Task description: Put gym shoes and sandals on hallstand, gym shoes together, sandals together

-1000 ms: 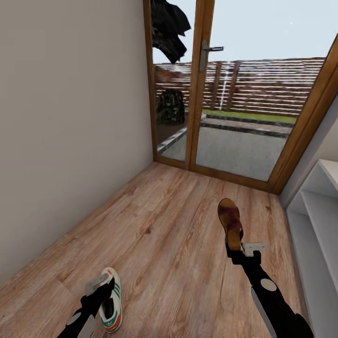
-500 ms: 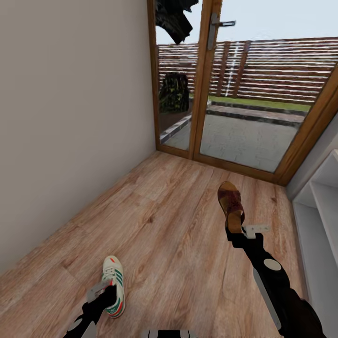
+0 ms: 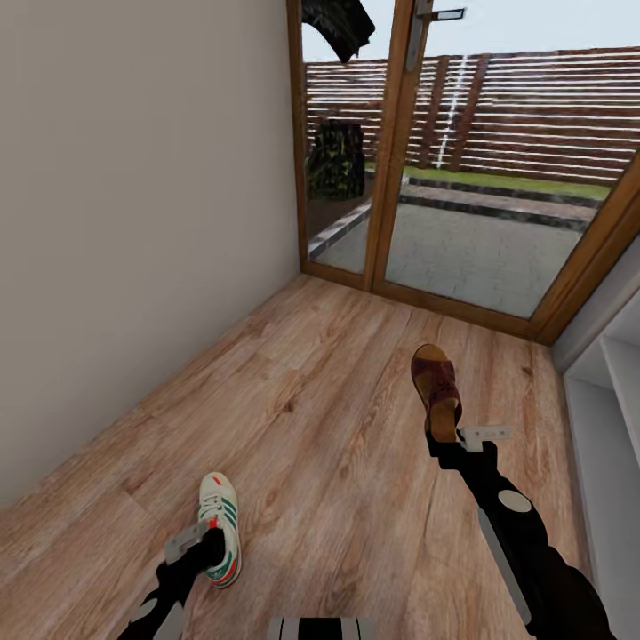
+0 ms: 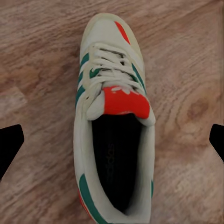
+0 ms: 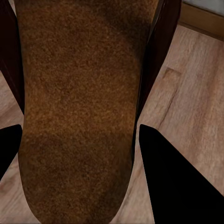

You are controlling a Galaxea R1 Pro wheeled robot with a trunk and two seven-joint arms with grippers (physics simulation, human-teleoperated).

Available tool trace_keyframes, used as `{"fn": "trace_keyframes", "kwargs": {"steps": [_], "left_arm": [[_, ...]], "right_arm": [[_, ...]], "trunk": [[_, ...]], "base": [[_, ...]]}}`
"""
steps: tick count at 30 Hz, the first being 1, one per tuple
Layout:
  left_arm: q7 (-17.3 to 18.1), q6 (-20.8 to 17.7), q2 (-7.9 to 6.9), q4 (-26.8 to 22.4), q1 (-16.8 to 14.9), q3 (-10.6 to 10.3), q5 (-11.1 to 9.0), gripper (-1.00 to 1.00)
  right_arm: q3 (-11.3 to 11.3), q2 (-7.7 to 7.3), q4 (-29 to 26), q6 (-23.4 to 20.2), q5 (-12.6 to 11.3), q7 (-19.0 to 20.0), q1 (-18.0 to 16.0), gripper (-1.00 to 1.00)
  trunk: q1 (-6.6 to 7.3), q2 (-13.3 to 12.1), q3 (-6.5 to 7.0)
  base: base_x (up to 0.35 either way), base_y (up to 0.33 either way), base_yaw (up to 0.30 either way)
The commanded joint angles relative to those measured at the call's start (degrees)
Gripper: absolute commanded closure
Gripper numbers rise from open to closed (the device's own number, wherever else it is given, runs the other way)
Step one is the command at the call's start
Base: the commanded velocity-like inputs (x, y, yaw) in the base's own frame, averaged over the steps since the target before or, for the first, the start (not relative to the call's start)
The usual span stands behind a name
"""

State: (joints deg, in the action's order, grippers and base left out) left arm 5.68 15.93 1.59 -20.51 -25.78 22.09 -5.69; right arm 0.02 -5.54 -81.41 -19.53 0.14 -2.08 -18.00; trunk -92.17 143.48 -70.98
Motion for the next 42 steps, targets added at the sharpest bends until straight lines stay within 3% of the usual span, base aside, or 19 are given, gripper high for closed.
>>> {"fn": "trace_keyframes", "kwargs": {"steps": [1, 5, 8, 18, 22, 24, 34, 42], "left_arm": [[0.7, 0.2, 0.04, -0.1, -0.1, 0.3, -0.6, -1.00], [1.2, 0.5, 0.37, -0.4, -0.2, 0.2, -0.6, -1.00], [1.4, 0.6, 1.41, -0.5, -1.1, 0.2, -0.6, -1.00], [1.6, 1.0, 1.85, -0.5, -1.7, 0.2, -0.6, -1.00], [1.6, 3.3, 1.84, -0.5, -1.5, 0.3, -0.6, -1.00], [1.6, 8.6, 1.84, 0.1, -1.3, 0.3, -0.6, -1.00], [1.6, 10.0, 1.92, 0.2, -1.2, 0.2, -0.5, -1.00], [1.6, 10.2, 1.99, 0.3, -1.1, 0.2, -0.3, -1.00]], "right_arm": [[0.1, 0.00, -0.1, -0.3, -0.1, -0.3, 0.0, 1.00], [0.1, 0.06, -0.1, -0.3, -0.1, -0.3, 0.0, 1.00], [0.1, 0.08, -0.1, -0.3, -0.1, -0.3, 0.0, 1.00], [0.1, 0.09, 0.0, -0.2, -0.1, -0.3, 0.0, 1.00], [0.1, 0.09, 0.0, -0.2, -0.1, -0.3, 0.0, 1.00], [0.1, 0.09, 0.2, -0.2, 0.0, -0.3, 0.0, 1.00], [0.2, 0.09, 0.5, -0.2, -0.1, -0.3, 0.0, 1.00], [0.2, 0.09, 0.5, -0.2, -0.1, -0.4, 0.0, 1.00]], "trunk": [[0.01, 0.0, -0.05], [0.01, 0.0, -0.07], [0.01, 0.0, -0.07], [-0.25, 0.2, -2.77], [-0.35, 0.2, -4.00], [-0.40, 0.2, -4.60], [-0.66, 0.4, -7.23], [-0.66, 0.4, -7.59]], "base": [[0.000, 0.000, 0.006], [0.000, 0.000, 0.003], [0.000, 0.000, 0.000], [0.000, 0.000, 0.000], [0.000, 0.000, 0.000], [0.000, 0.000, 0.000], [0.000, 0.000, 0.000], [0.000, 0.000, 0.000]]}}
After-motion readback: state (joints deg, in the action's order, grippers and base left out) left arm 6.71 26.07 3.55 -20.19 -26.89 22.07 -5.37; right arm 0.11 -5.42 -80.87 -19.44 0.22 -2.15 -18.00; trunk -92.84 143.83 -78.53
